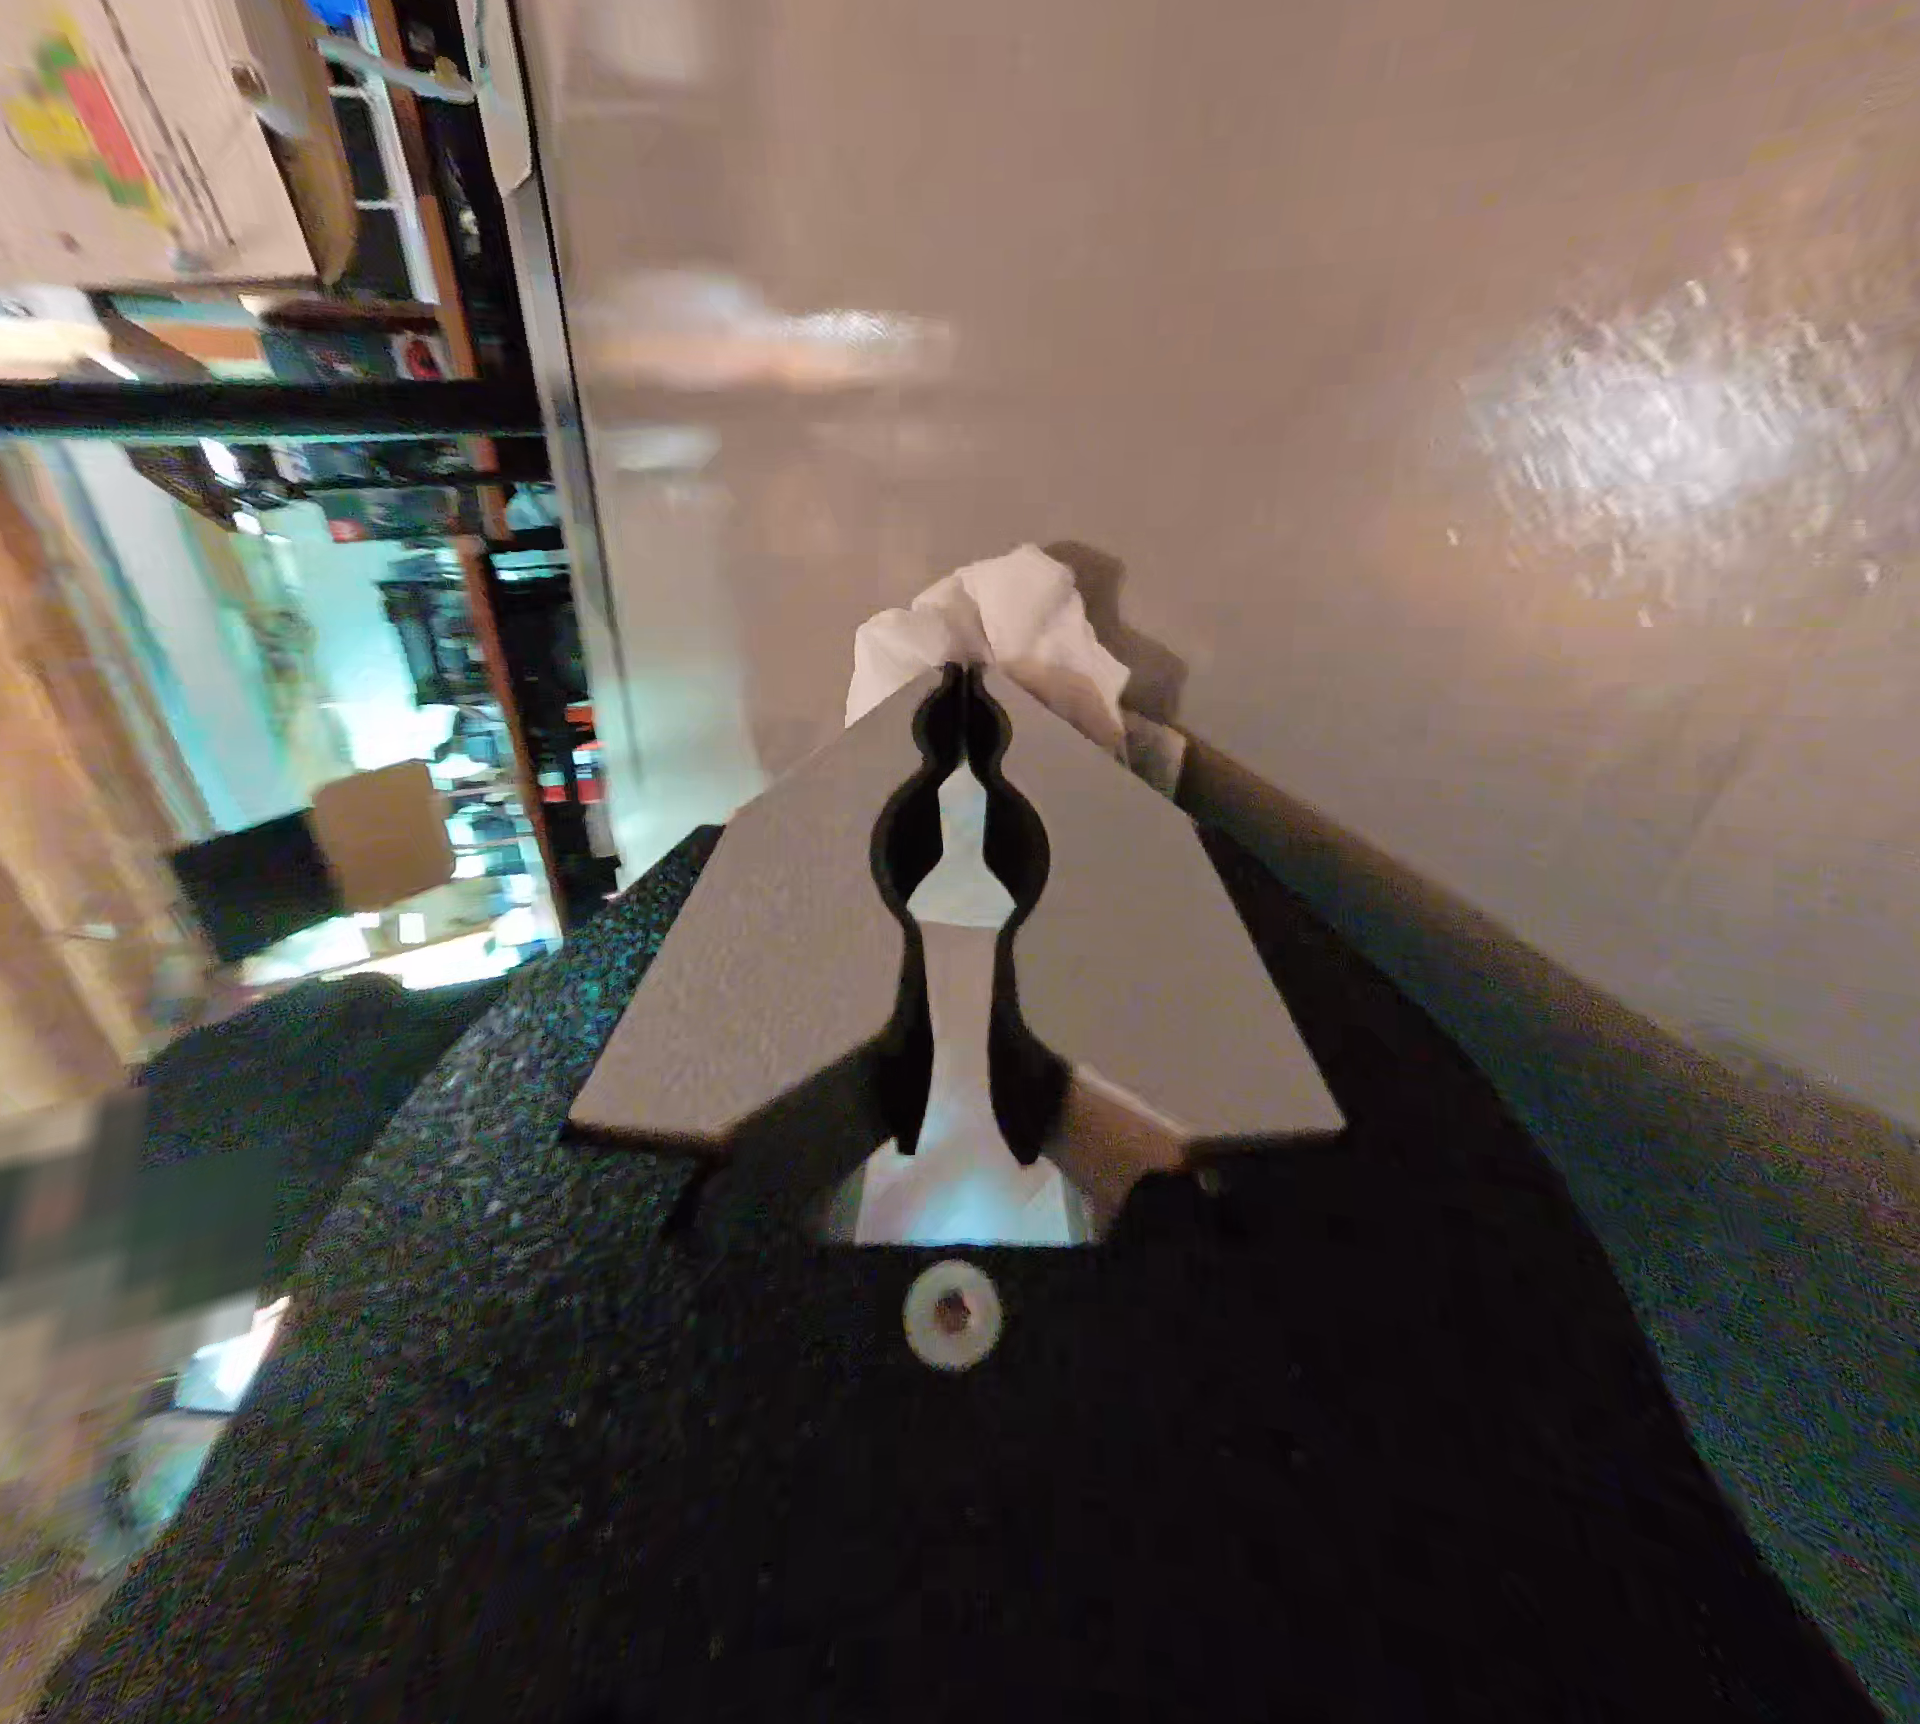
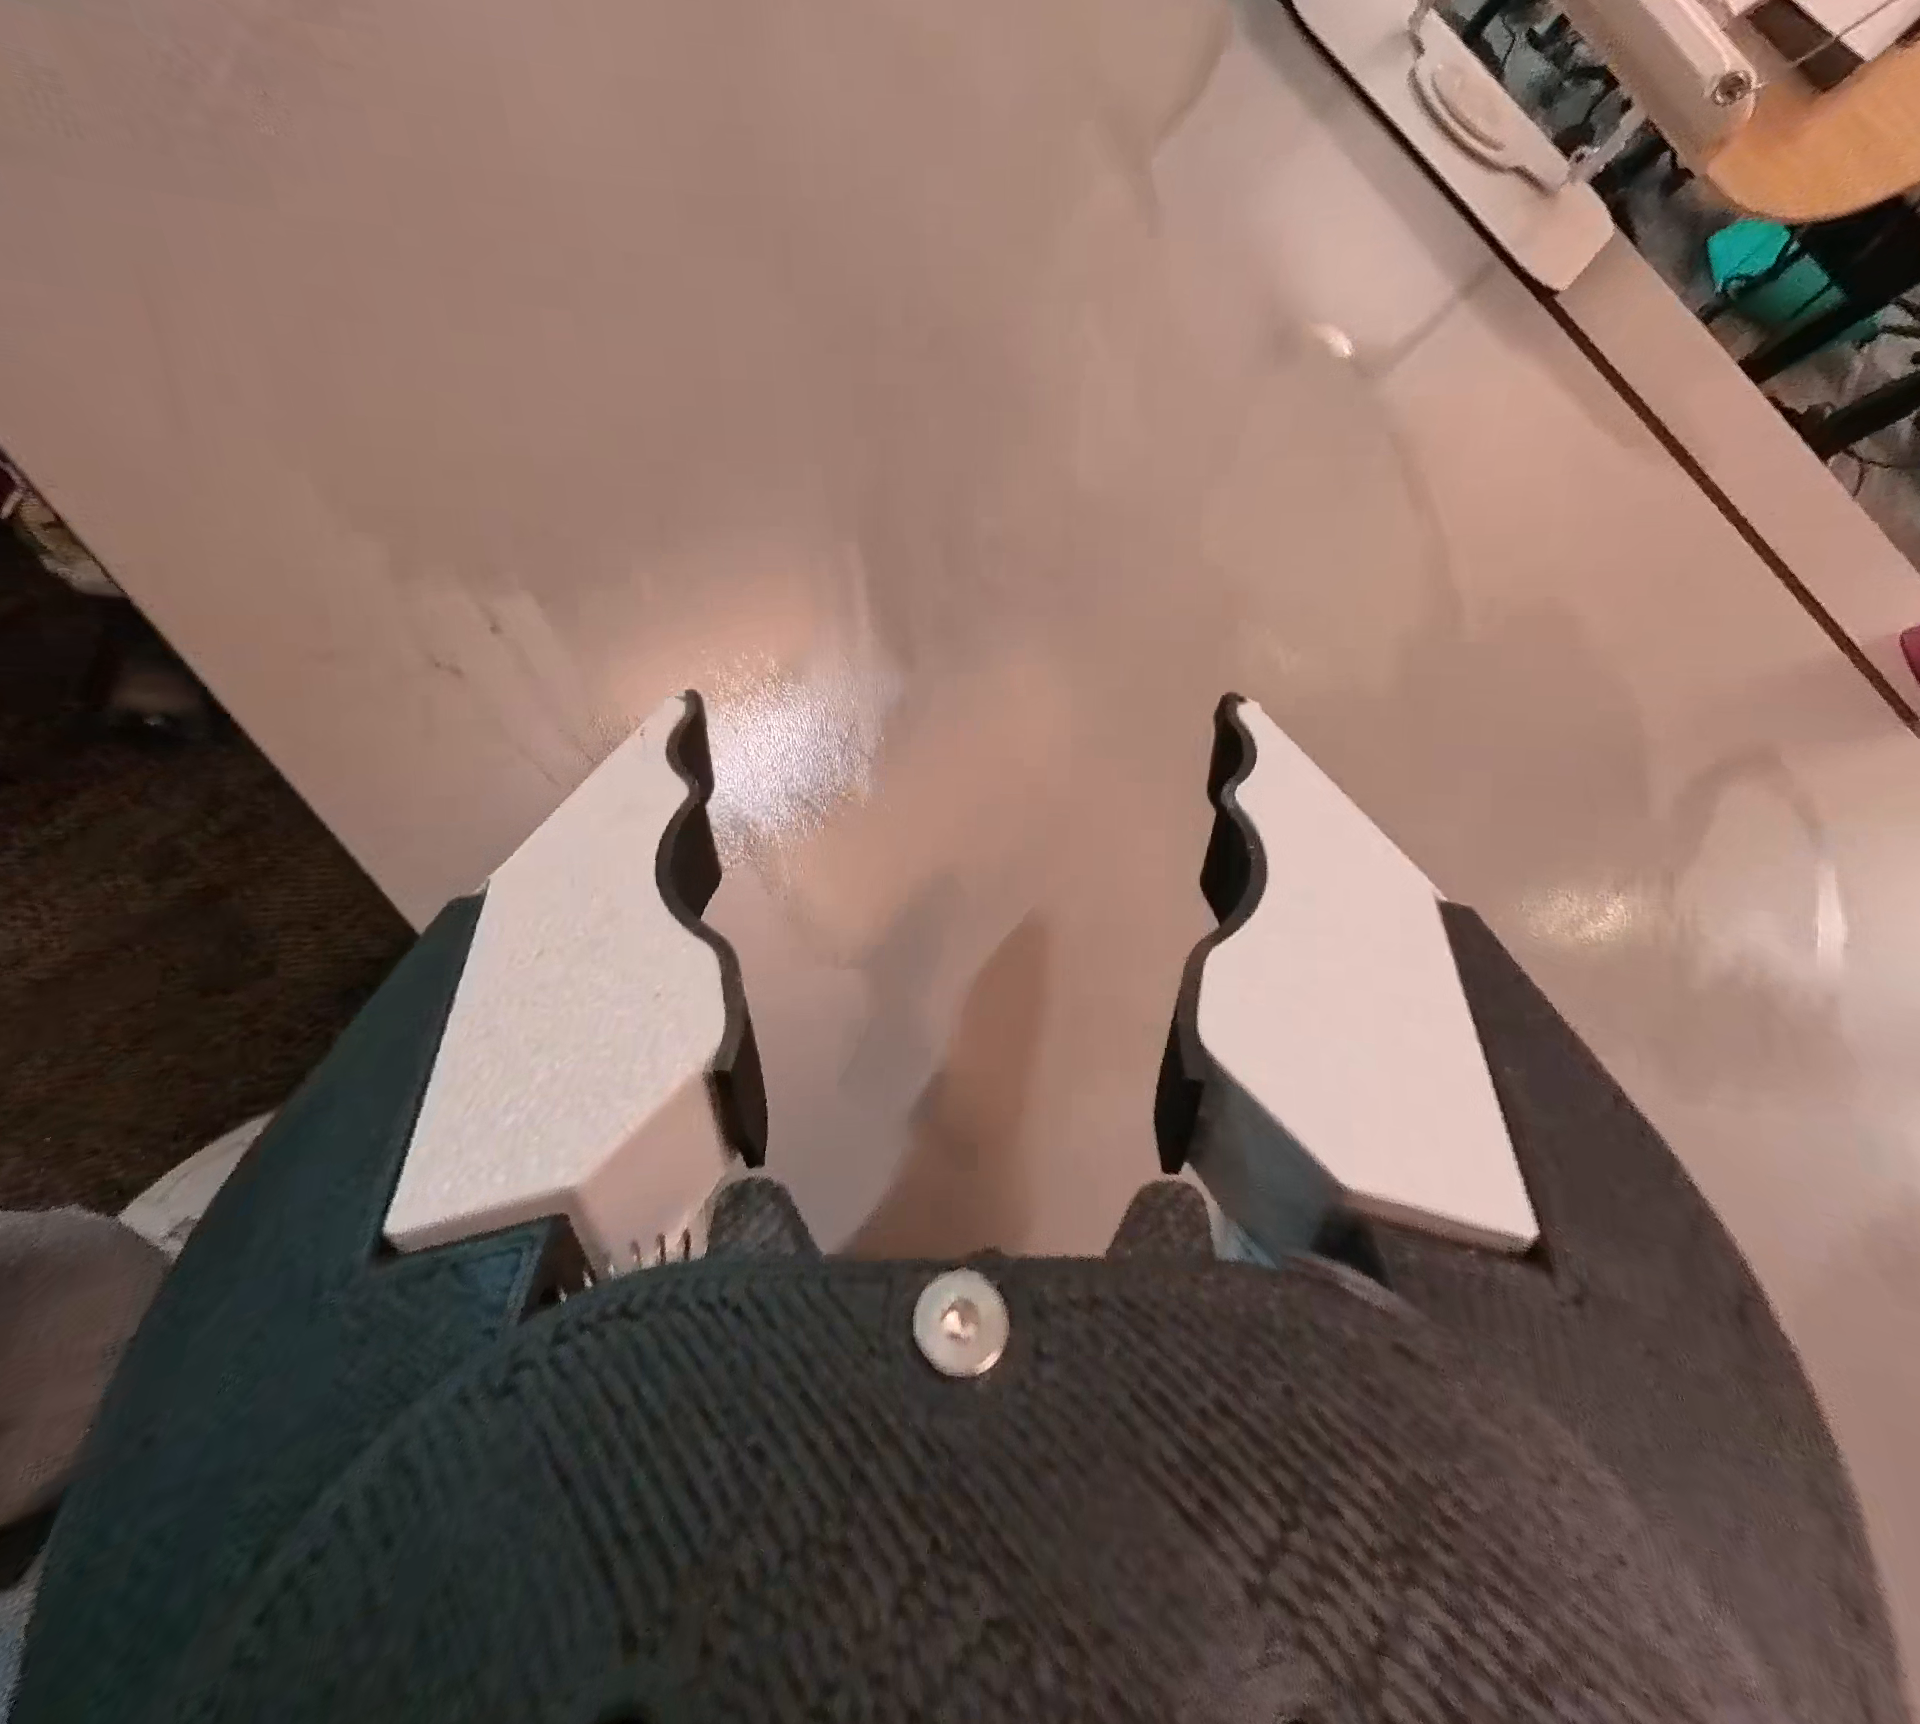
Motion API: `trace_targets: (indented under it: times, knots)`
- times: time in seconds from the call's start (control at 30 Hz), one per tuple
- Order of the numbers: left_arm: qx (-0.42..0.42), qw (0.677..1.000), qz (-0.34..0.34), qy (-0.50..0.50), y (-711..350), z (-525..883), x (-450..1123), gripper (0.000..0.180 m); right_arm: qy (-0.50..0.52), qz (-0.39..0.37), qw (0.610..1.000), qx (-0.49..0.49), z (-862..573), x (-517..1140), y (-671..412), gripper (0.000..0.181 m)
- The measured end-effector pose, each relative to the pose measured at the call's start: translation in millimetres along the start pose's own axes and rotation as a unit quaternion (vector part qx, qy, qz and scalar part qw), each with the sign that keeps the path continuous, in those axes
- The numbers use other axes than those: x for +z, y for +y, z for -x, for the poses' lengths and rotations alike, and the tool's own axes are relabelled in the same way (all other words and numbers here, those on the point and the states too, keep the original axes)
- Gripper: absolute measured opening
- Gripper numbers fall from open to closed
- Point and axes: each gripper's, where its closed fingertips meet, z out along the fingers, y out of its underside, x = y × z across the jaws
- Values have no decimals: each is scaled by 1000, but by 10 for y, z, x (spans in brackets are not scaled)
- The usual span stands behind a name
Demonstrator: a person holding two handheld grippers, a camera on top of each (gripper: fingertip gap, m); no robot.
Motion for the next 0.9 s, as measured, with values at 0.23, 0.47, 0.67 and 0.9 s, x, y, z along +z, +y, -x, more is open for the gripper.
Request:
trace_targets:
  times: [0.23, 0.47, 0.67, 0.9]
  knots:
    - [117, 980, -163, 13, -652, -306, -433, 0, 1, -14, 1000, 1, -70, 132, 9, 95]
    - [159, 974, -156, 39, -839, -461, -653, 0, 9, -49, 999, 9, -298, 243, -66, 96]
    - [58, 998, 23, 7, 3, 60, 122, 0, 23, -46, 999, 15, -466, 306, -41, 96]
    - [163, 984, -66, 1, -334, 145, 284, 0, 39, -26, 998, 31, -522, 448, -60, 96]
